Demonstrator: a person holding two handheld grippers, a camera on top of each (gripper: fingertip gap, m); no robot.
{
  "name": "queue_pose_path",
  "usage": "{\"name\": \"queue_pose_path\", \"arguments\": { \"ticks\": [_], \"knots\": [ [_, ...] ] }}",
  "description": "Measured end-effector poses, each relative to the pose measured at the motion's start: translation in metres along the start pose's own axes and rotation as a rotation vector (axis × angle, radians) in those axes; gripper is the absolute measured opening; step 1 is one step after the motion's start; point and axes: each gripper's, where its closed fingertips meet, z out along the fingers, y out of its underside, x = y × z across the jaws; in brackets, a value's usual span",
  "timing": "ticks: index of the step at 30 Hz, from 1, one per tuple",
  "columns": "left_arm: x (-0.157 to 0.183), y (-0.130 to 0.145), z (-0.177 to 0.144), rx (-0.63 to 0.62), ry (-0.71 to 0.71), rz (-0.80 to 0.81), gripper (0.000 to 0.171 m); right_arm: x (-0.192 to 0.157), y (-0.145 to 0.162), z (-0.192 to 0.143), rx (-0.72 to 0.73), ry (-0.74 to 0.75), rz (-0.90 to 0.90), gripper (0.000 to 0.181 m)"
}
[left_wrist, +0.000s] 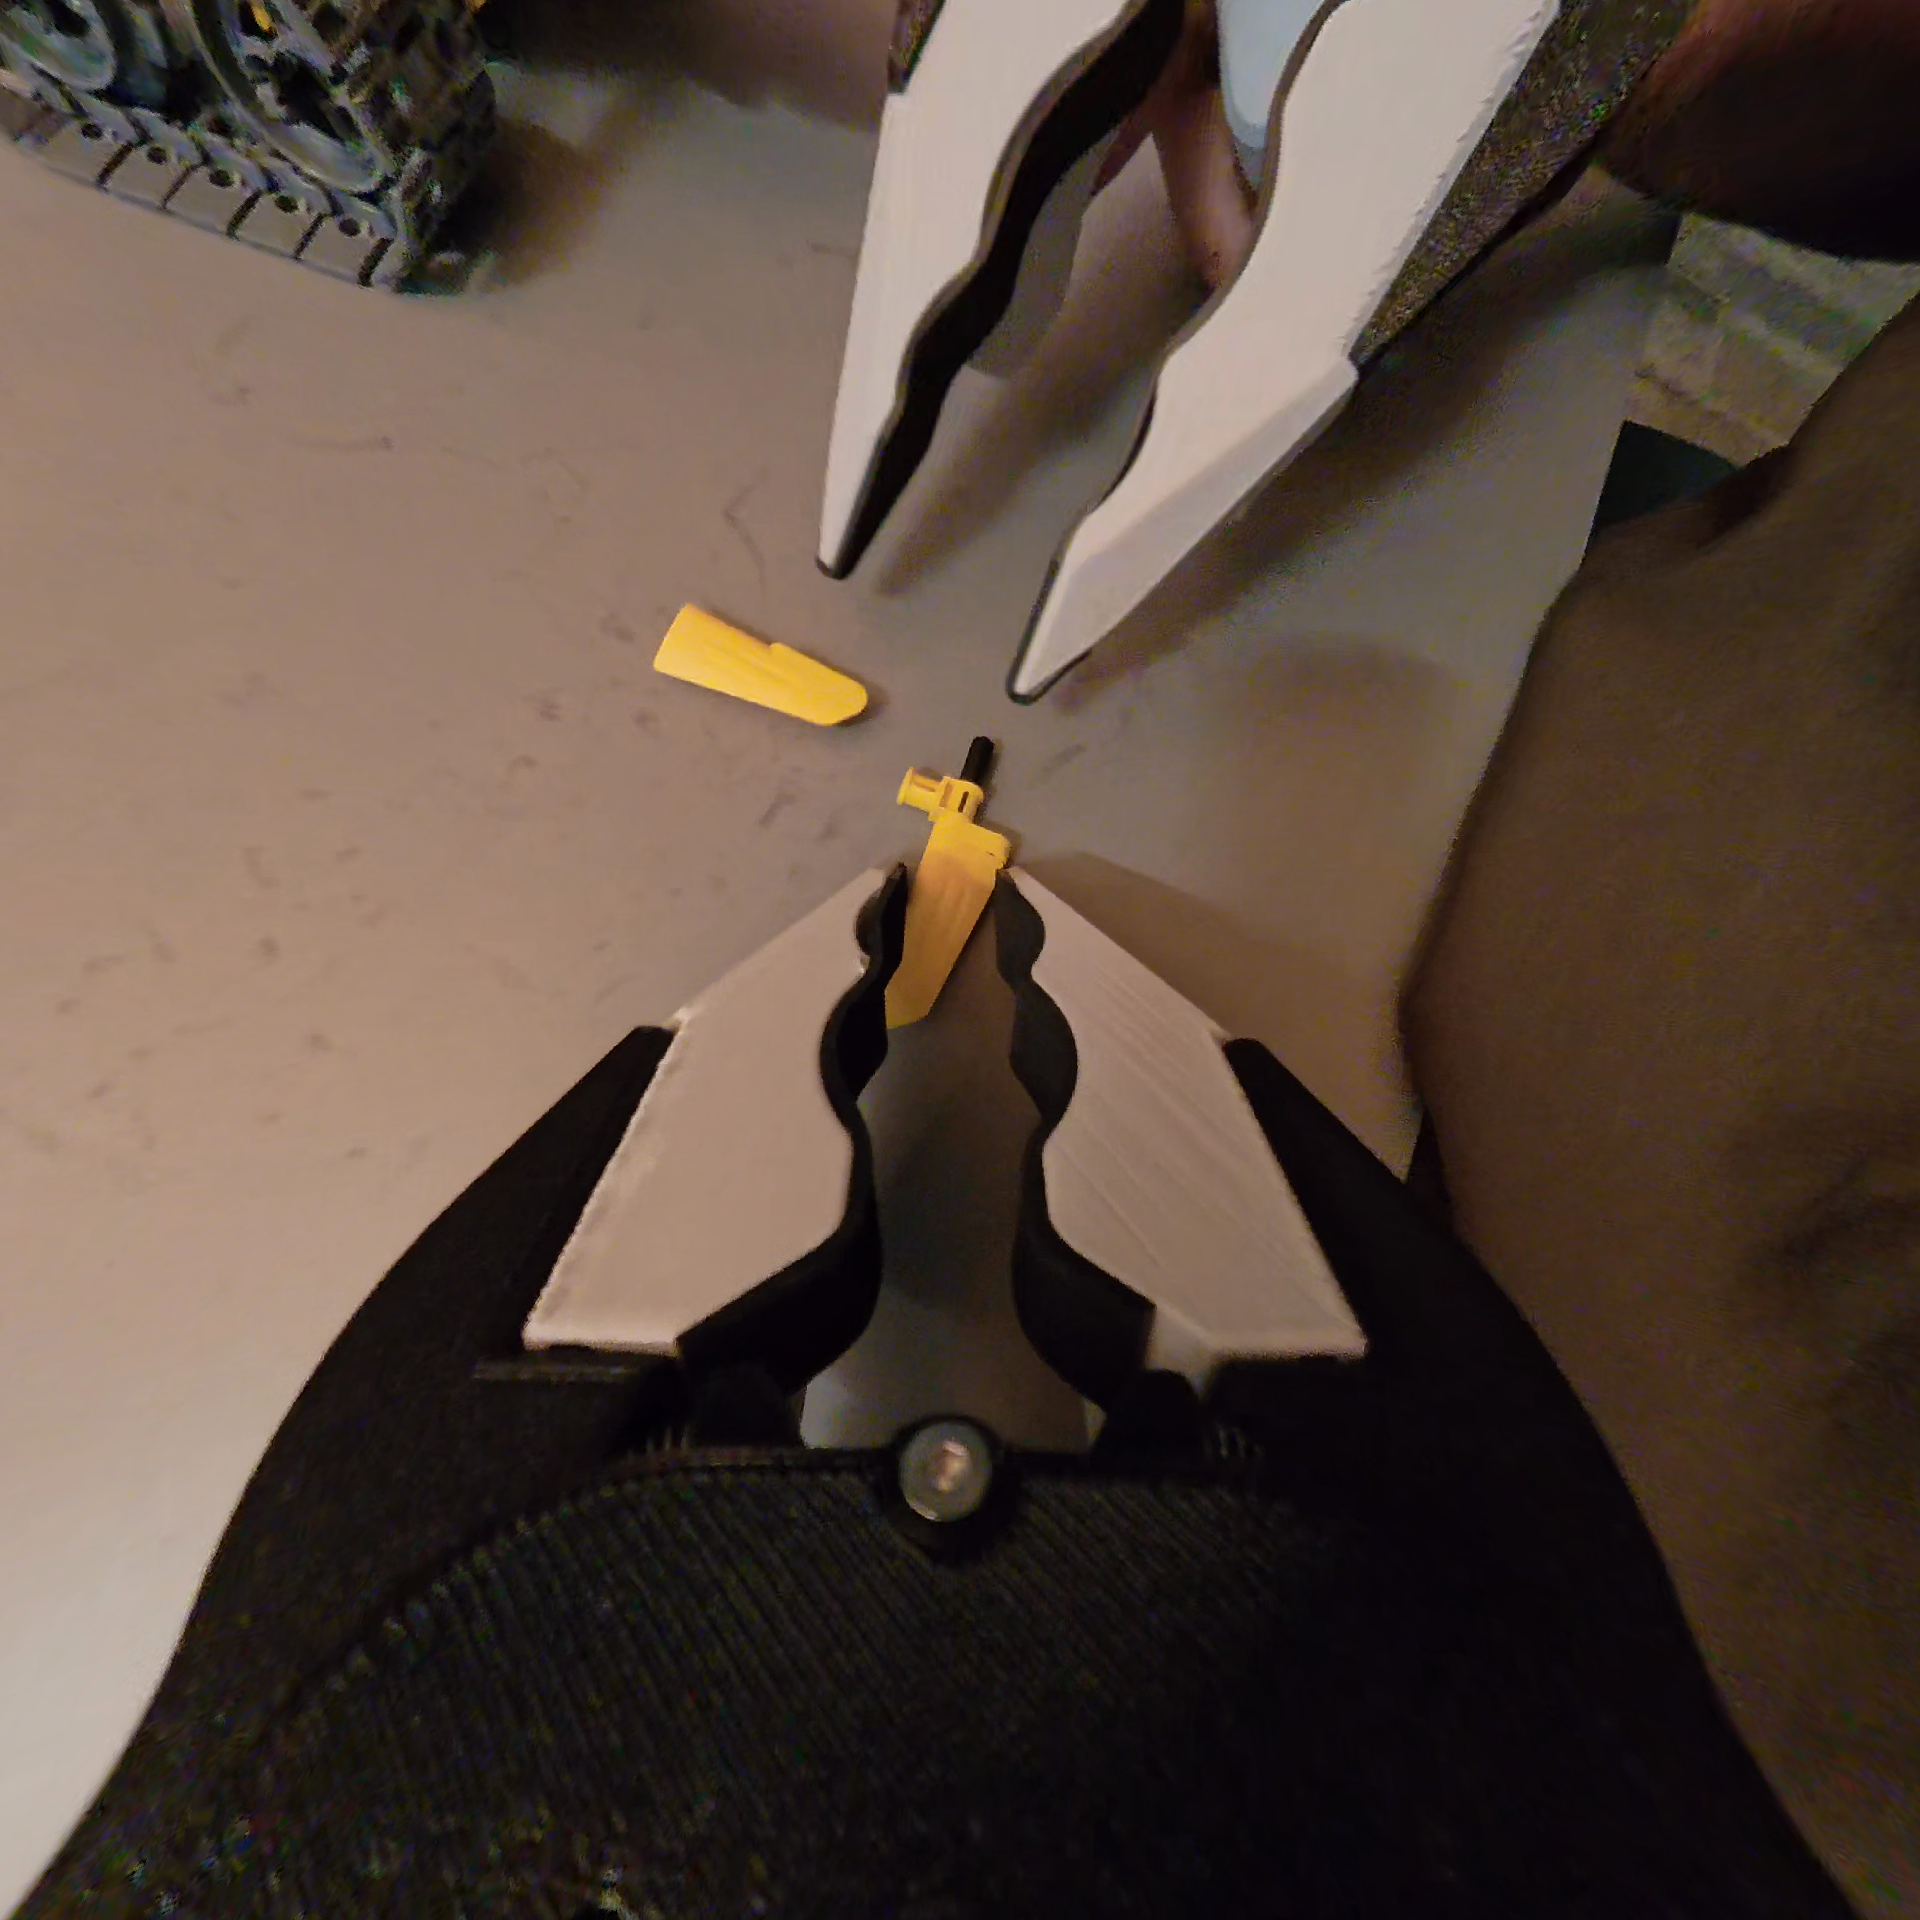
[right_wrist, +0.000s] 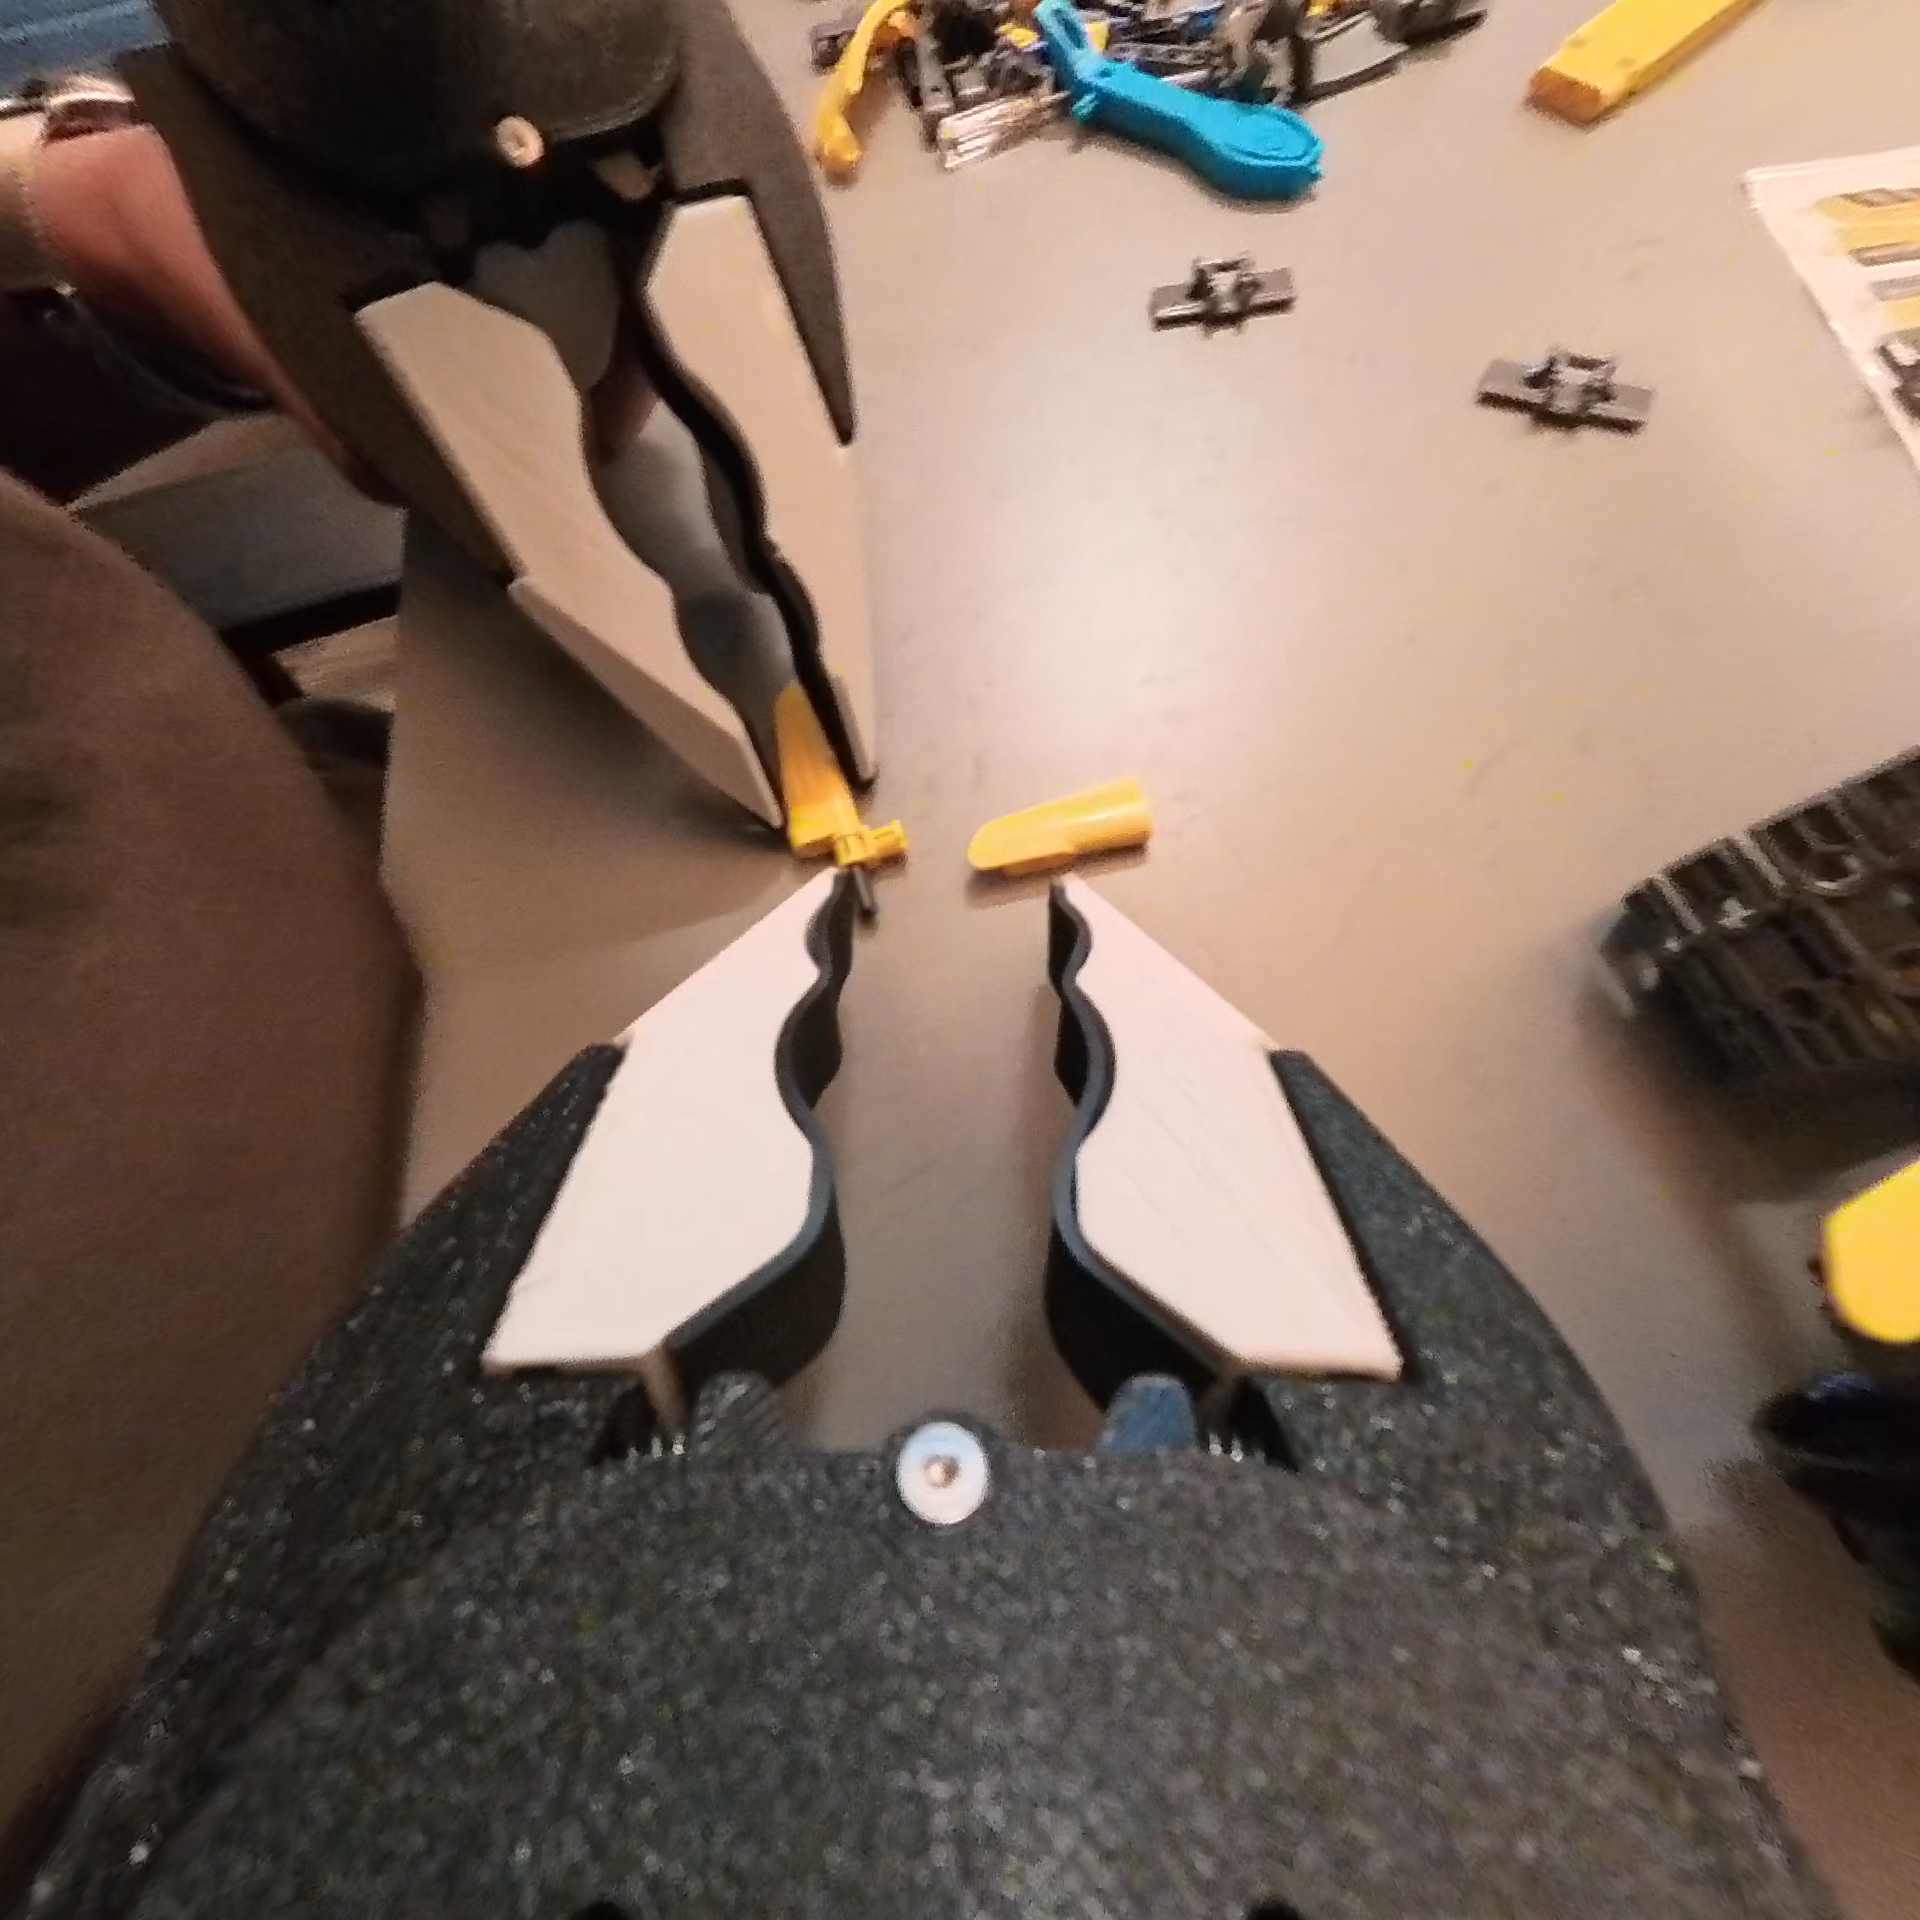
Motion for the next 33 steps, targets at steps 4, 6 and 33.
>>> {"name": "queue_pose_path", "arguments": {
  "ticks": [4, 6, 33],
  "knots": [
    [-0.004, 0.002, -0.003, 0.003, -0.011, -0.006, 0.014, 0.016, -0.005, 0.008, -0.012, 0.099, -0.022, 0.043],
    [-0.005, 0.002, -0.003, 0.004, -0.013, -0.01, 0.014, 0.017, -0.007, 0.012, -0.021, 0.11, -0.041, 0.045],
    [-0.005, 0.002, -0.003, 0.004, 0.009, -0.032, 0.013, 0.037, 0.009, -0.001, -0.07, 0.216, 0.001, 0.04]
  ]
}}
